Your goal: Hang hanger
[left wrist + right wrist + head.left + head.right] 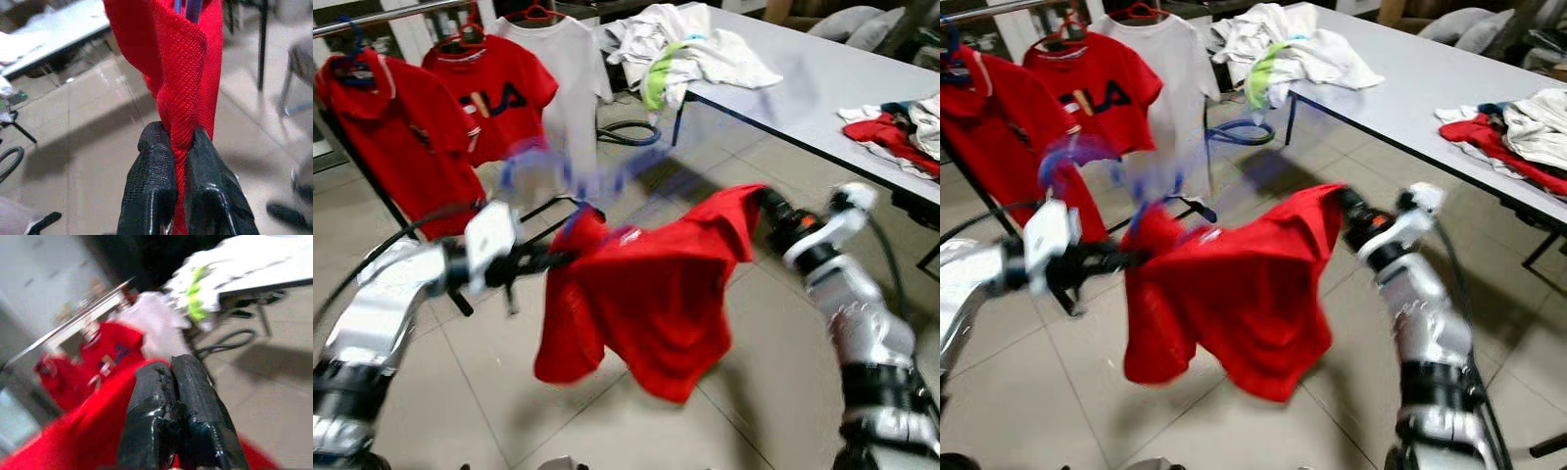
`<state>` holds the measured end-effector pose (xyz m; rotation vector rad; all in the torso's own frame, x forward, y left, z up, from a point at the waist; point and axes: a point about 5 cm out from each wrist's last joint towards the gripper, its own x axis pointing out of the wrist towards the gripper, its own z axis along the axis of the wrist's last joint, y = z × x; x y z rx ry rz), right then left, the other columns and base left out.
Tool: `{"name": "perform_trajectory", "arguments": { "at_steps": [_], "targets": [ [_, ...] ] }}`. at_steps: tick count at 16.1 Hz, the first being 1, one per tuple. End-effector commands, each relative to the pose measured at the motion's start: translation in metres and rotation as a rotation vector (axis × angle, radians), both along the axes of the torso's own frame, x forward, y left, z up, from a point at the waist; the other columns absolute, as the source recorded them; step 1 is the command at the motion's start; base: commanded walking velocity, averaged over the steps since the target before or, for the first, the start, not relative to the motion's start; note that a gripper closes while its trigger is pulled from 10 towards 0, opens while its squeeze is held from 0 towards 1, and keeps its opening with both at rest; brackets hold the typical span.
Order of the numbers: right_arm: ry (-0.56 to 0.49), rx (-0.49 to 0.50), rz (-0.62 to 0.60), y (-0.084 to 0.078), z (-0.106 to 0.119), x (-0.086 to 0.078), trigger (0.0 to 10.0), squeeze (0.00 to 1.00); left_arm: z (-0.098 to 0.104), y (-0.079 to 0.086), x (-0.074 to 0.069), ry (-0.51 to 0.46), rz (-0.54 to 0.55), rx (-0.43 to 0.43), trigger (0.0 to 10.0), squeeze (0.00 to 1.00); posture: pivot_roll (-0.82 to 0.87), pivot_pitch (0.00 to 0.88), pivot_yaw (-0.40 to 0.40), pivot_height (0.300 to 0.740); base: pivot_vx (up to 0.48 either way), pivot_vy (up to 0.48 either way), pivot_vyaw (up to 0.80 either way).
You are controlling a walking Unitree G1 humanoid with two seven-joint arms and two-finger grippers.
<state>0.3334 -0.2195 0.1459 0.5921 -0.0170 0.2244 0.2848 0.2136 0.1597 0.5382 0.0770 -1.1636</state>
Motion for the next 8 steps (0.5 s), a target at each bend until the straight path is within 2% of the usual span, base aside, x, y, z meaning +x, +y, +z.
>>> {"name": "perform_trajectory", "arguments": {
  "at_steps": [1,2,4,5,6,7,8],
  "targets": [
    [-0.002,0.025,-0.049,-0.011,0.005,0.001,0.0,0.0,-0.004,0.006,-0.002,0.005,-0.002,0.049,0.0,0.0,-0.01,0.0,0.033,0.74,0.0,0.0,0.0],
    [-0.005,0.065,-0.09,-0.022,0.015,0.007,0.0,0.0,-0.033,0.027,-0.013,0.083,0.03,0.307,0.0,0.0,-0.01,0.0,0.028,0.74,0.0,0.0,0.0],
    [-0.034,0.105,-0.097,-0.023,0.028,0.014,0.0,0.0,-0.052,0.036,-0.016,0.15,0.112,0.391,0.0,0.0,-0.01,0.0,0.028,0.74,0.0,0.0,0.0],
    [-0.045,0.107,-0.087,-0.021,0.034,0.018,0.0,0.0,-0.058,0.037,-0.014,0.142,0.18,0.348,0.0,0.0,-0.01,0.0,0.025,0.74,0.0,0.0,0.0],
    [-0.045,0.072,-0.06,-0.016,0.036,0.019,0.0,0.0,-0.055,0.033,-0.008,0.115,0.264,0.214,0.0,0.0,-0.01,0.0,0.02,0.74,0.0,0.0,0.0],
    [-0.029,0.014,-0.014,-0.01,0.031,0.017,0.0,0.0,-0.051,0.03,-0.004,0.106,0.307,0.138,0.0,0.0,0.0,0.0,0.017,0.74,0.0,0.0,0.0],
    [0.021,-0.177,0.073,0.002,0.017,0.012,10.0,0.0,-0.05,0.026,-0.002,0.097,0.324,0.103,0.0,0.0,0.0,0.0,0.014,0.74,0.0,0.0,0.0]
  ]
}}
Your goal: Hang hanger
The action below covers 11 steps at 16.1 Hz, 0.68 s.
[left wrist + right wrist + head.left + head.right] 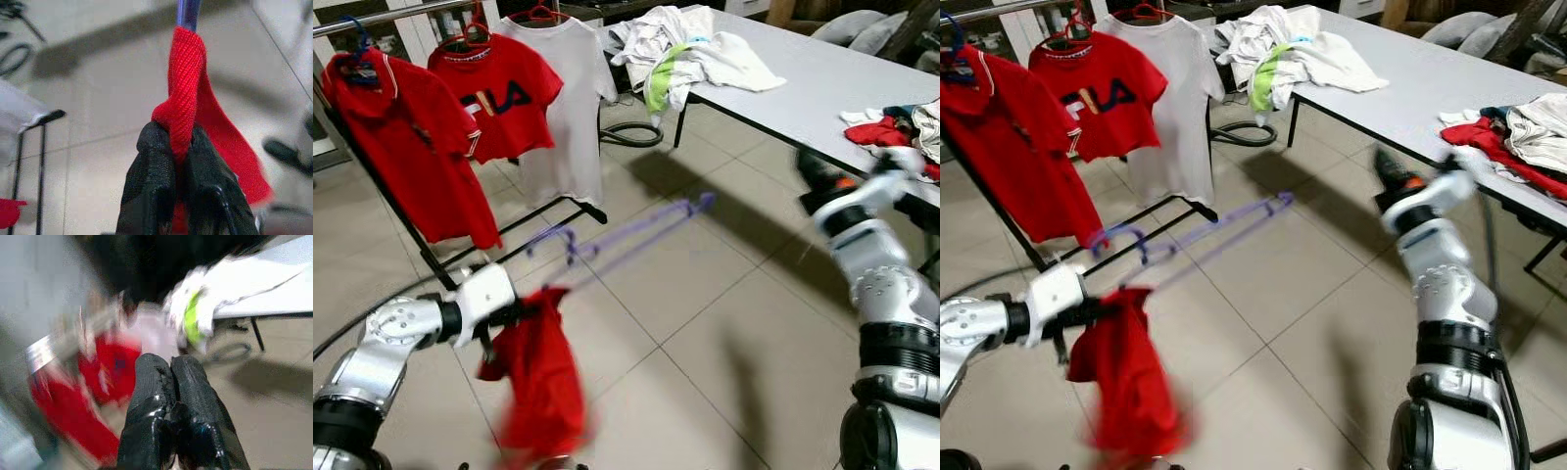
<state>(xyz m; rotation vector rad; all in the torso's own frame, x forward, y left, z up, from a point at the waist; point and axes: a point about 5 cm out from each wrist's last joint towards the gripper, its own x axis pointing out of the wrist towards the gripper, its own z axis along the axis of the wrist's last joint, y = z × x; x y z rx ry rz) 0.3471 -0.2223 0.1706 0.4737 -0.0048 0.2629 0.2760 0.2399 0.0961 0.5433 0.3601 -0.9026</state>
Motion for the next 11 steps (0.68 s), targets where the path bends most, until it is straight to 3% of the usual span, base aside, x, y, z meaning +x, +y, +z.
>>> {"name": "perform_trajectory", "arguments": {
  "at_steps": [1,2,3,4,5,7,8,9,10,11],
  "targets": [
    [0.064,-0.174,0.08,0.011,-0.017,-0.005,10.0,0.0,0.012,-0.002,0.007,-0.062,0.027,-0.039,0.0,0.0,0.0,0.0,0.014,0.74,0.0,0.0,0.0],
    [0.108,-0.369,0.179,0.023,-0.038,-0.016,10.0,0.0,0.007,-0.011,0.006,-0.041,0.053,-0.099,0.0,0.0,0.0,0.0,0.01,0.74,0.0,0.0,0.0],
    [0.225,-0.514,0.301,0.037,-0.084,-0.038,10.0,0.0,-0.014,-0.032,0.005,0.027,0.157,-0.258,0.0,0.0,0.0,0.0,0.006,0.74,0.0,0.0,0.0],
    [0.361,-0.481,0.31,0.048,-0.127,-0.061,10.0,0.0,-0.04,-0.054,0.002,0.104,0.253,-0.359,0.0,0.0,-0.01,0.0,0.004,0.74,0.0,0.0,0.0],
    [0.415,-0.44,0.278,0.051,-0.141,-0.068,10.0,0.0,-0.049,-0.061,0.001,0.132,0.281,-0.374,0.0,0.0,-0.01,0.0,0.004,0.74,0.0,0.0,0.0],
    [0.611,-0.434,0.195,0.064,-0.204,-0.119,10.0,0.0,-0.101,-0.101,-0.026,0.316,0.218,-0.278,0.0,0.0,-0.04,0.0,0.041,0.74,0.0,0.0,0.0],
    [0.669,-0.406,0.152,0.065,-0.22,-0.135,10.0,0.0,-0.117,-0.104,-0.036,0.392,0.232,-0.254,0.0,0.0,-0.09,0.0,0.09,0.74,0.0,0.0,0.0],
    [0.84,-0.338,0.058,0.062,-0.247,-0.169,10.0,0.0,-0.142,-0.104,-0.055,0.523,0.321,-0.227,0.0,0.0,-0.12,0.0,0.115,0.74,0.0,0.0,0.0],
    [0.985,-0.332,-0.02,0.051,-0.263,-0.194,10.0,0.0,-0.159,-0.092,-0.07,0.609,0.49,-0.194,0.0,0.0,-0.15,0.0,0.139,0.74,0.0,0.0,0.0],
    [1.039,-0.351,-0.032,0.046,-0.267,-0.203,10.0,0.0,-0.166,-0.083,-0.077,0.633,0.573,-0.144,0.0,0.0,-0.15,0.0,0.142,0.74,0.0,0.0,0.0]
  ]
}}
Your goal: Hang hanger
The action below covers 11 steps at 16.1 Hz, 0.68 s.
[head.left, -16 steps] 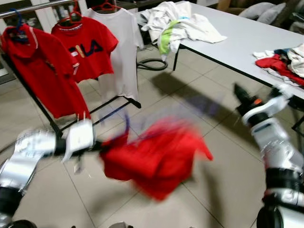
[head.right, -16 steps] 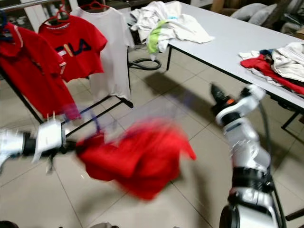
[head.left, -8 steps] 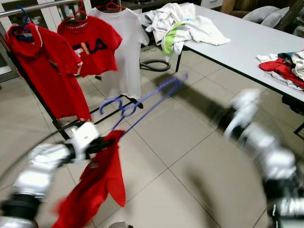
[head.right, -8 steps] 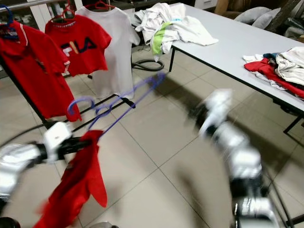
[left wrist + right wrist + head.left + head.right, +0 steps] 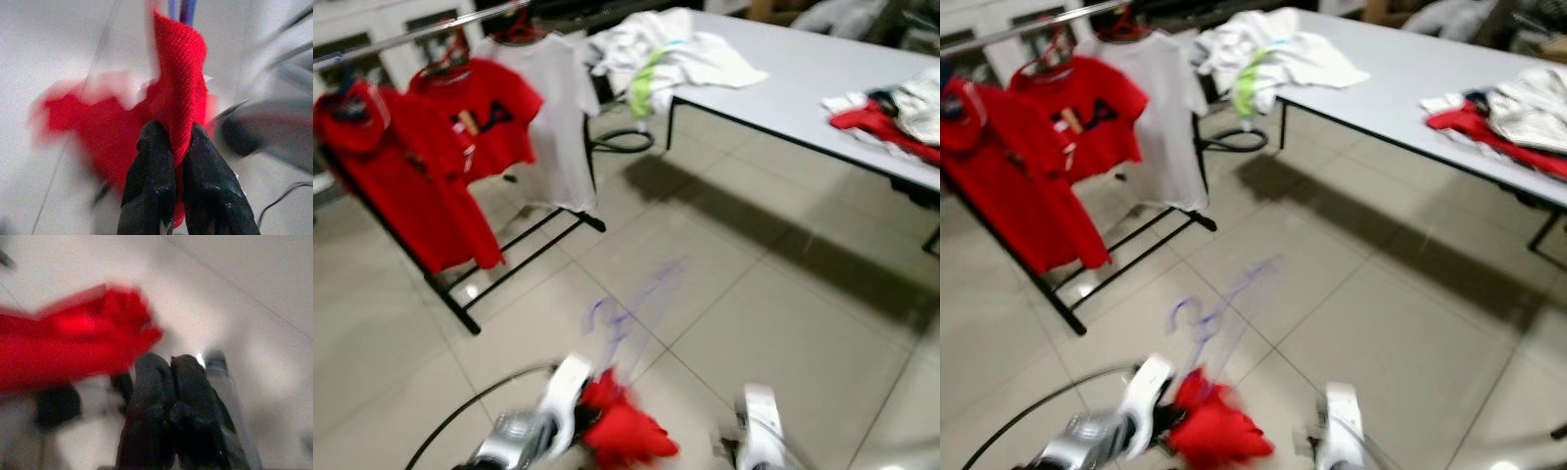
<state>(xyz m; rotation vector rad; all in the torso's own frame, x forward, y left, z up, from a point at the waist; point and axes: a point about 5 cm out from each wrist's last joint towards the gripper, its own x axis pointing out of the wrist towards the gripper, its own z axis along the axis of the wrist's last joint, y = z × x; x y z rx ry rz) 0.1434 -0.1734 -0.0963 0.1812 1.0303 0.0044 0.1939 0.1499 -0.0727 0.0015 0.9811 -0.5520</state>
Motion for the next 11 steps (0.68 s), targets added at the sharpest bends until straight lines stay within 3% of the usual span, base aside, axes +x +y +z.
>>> {"name": "perform_trajectory", "arguments": {
  "at_steps": [1,3,4,5,6,7,8,9,10,11],
  "targets": [
    [0.089,-0.081,0.041,-0.011,-0.006,-0.014,10.0,0.0,-0.003,0.017,-0.002,0.011,0.034,0.113,0.0,0.0,-0.16,0.0,0.147,0.74,0.0,0.0,0.0],
    [0.064,-0.091,0.064,-0.014,-0.009,-0.029,10.0,0.0,0.002,0.001,0.007,-0.074,0.037,0.026,0.0,0.0,-0.16,0.0,0.129,0.74,0.0,0.0,0.0],
    [0.059,-0.102,0.076,-0.013,-0.013,-0.044,10.0,0.0,0.005,-0.007,0.012,-0.121,0.145,-0.028,0.0,0.0,-0.13,0.0,0.098,0.74,0.0,0.0,0.0],
    [0.057,-0.109,0.066,-0.013,-0.013,-0.045,10.0,0.0,0.004,-0.008,0.011,-0.12,0.172,-0.036,0.0,0.0,-0.13,0.0,0.098,0.74,0.0,0.0,0.0],
    [-0.071,-0.149,-0.008,-0.019,-0.003,-0.021,10.0,0.0,0.007,-0.007,0.015,-0.168,0.13,-0.018,0.0,0.0,-0.11,0.0,0.076,0.74,0.0,0.0,0.0],
    [-0.257,-0.156,-0.039,-0.023,0.016,0.018,10.0,0.0,0.016,-0.009,0.027,-0.237,0.076,-0.015,0.0,0.0,-0.1,0.0,0.066,0.74,0.0,0.0,0.0],
    [-0.529,-0.151,0.026,-0.023,0.053,0.067,10.0,0.0,0.031,-0.014,0.043,-0.327,-0.016,-0.052,0.0,0.0,-0.1,0.0,0.055,0.74,0.0,0.0,0.0],
    [-0.797,-0.084,0.086,-0.023,0.1,0.108,10.0,0.0,0.052,-0.023,0.06,-0.428,-0.175,-0.127,0.0,0.0,-0.09,0.0,0.041,0.74,0.0,0.0,0.0],
    [-0.999,-0.05,0.109,-0.027,0.143,0.132,10.0,0.98,0.073,-0.029,0.073,-0.52,-0.267,-0.19,0.0,0.0,-0.09,0.0,0.023,0.74,0.0,0.0,0.0],
    [-1.11,-0.028,0.14,-0.031,0.173,0.144,10.0,1.0,0.087,-0.026,0.082,-0.557,-0.281,-0.215,0.0,0.0,-0.09,0.0,0.011,0.74,0.0,0.0,0.0]
  ]
}}
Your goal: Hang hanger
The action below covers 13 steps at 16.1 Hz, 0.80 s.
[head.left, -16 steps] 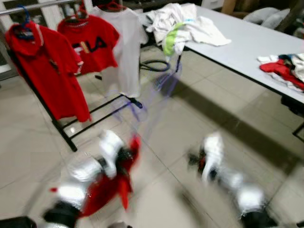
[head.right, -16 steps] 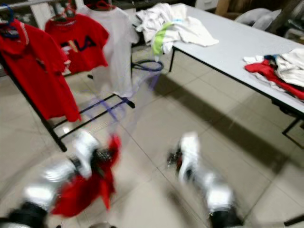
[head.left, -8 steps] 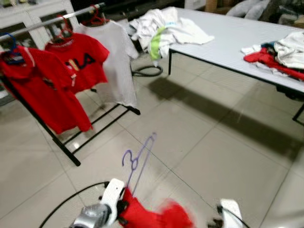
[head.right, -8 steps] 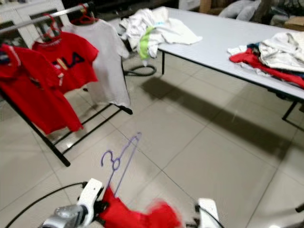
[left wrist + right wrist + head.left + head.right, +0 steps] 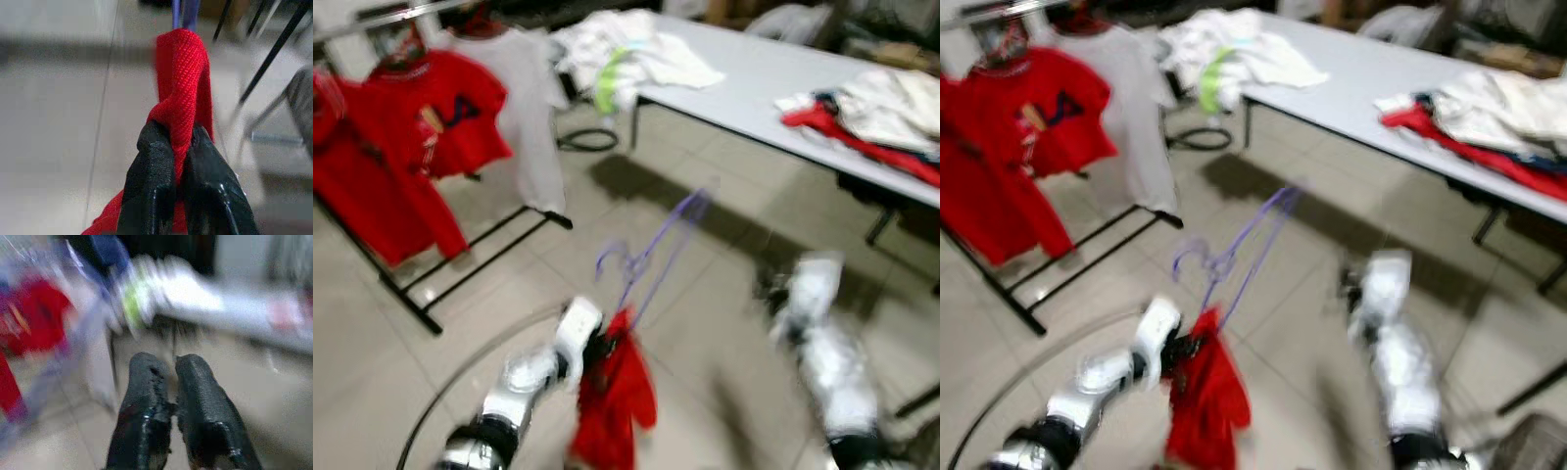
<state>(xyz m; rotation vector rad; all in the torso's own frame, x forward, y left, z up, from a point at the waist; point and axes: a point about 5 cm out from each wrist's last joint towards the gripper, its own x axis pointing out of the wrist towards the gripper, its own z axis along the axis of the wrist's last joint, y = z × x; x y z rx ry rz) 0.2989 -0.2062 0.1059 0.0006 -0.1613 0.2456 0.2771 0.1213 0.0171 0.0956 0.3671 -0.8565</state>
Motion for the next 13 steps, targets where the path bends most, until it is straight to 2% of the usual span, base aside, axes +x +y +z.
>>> {"name": "perform_trajectory", "arguments": {
  "at_steps": [1,2,3,4,5,6,7,8,9,10,11,13],
  "targets": [
    [-0.07,-0.03,0.12,0.0,0.026,0.003,10.0,1.0,0.027,0.02,0.021,-0.088,0.039,0.013,0.0,0.0,-0.08,0.0,-0.009,0.74,0.0,0.0,0.0],
    [-0.075,-0.1,0.202,0.003,0.034,0.005,10.0,1.0,0.036,0.032,0.03,-0.127,0.073,0.056,0.0,0.0,-0.08,0.0,-0.021,0.74,0.0,0.0,0.0],
    [-0.109,-0.238,0.391,0.011,0.052,0.004,10.0,1.0,0.055,0.055,0.039,-0.181,0.004,0.148,0.0,0.0,-0.07,0.0,-0.041,0.74,0.0,0.0,0.0],
    [-0.129,-0.266,0.44,0.014,0.058,0.002,10.0,1.0,0.059,0.06,0.038,-0.181,-0.064,0.17,0.0,0.0,-0.06,0.0,-0.045,0.74,0.0,0.0,0.0],
    [-0.152,-0.298,0.564,0.023,0.081,0.0,10.0,1.0,0.071,0.08,0.031,-0.144,-0.278,0.311,0.0,0.0,-0.06,0.0,-0.048,0.74,0.0,0.0,0.0],
    [-0.154,-0.356,0.637,0.028,0.089,-0.002,10.0,1.0,0.078,0.088,0.026,-0.12,-0.364,0.363,0.0,0.0,-0.06,0.0,-0.048,0.74,0.0,0.0,0.0],
    [-0.121,-0.482,0.823,0.038,0.102,-0.01,10.0,1.0,0.095,0.095,0.024,-0.057,-0.459,0.368,0.0,0.0,-0.06,0.0,-0.048,0.74,0.0,0.0,0.0],
    [-0.105,-0.527,0.893,0.041,0.106,-0.014,10.0,1.0,0.101,0.095,0.024,-0.037,-0.48,0.35,0.0,0.0,-0.06,0.0,-0.048,0.74,0.0,0.0,0.0],
    [-0.039,-0.549,1.021,0.05,0.111,-0.02,10.0,1.0,0.112,0.096,0.025,-0.005,-0.539,0.35,0.0,0.0,-0.06,0.0,-0.042,0.74,0.0,0.0,0.0],
    [0.049,-0.618,1.112,0.06,0.1,-0.024,10.0,0.59,0.123,0.091,0.027,-0.02,-0.62,0.408,0.0,0.0,-0.06,0.0,-0.034,0.74,0.0,0.0,0.0],
    [0.086,-0.64,1.146,0.065,0.09,-0.027,10.0,0.0,0.132,0.085,0.031,-0.063,-0.654,0.434,0.0,0.0,-0.06,0.0,-0.032,0.74,0.0,0.0,0.0],
    [0.107,-0.647,1.142,0.074,0.078,-0.028,10.0,0.0,0.138,0.078,0.033,-0.088,-0.688,0.462,0.0,0.0,-0.06,0.0,-0.028,0.74,0.0,0.0,0.0]
  ]
}}
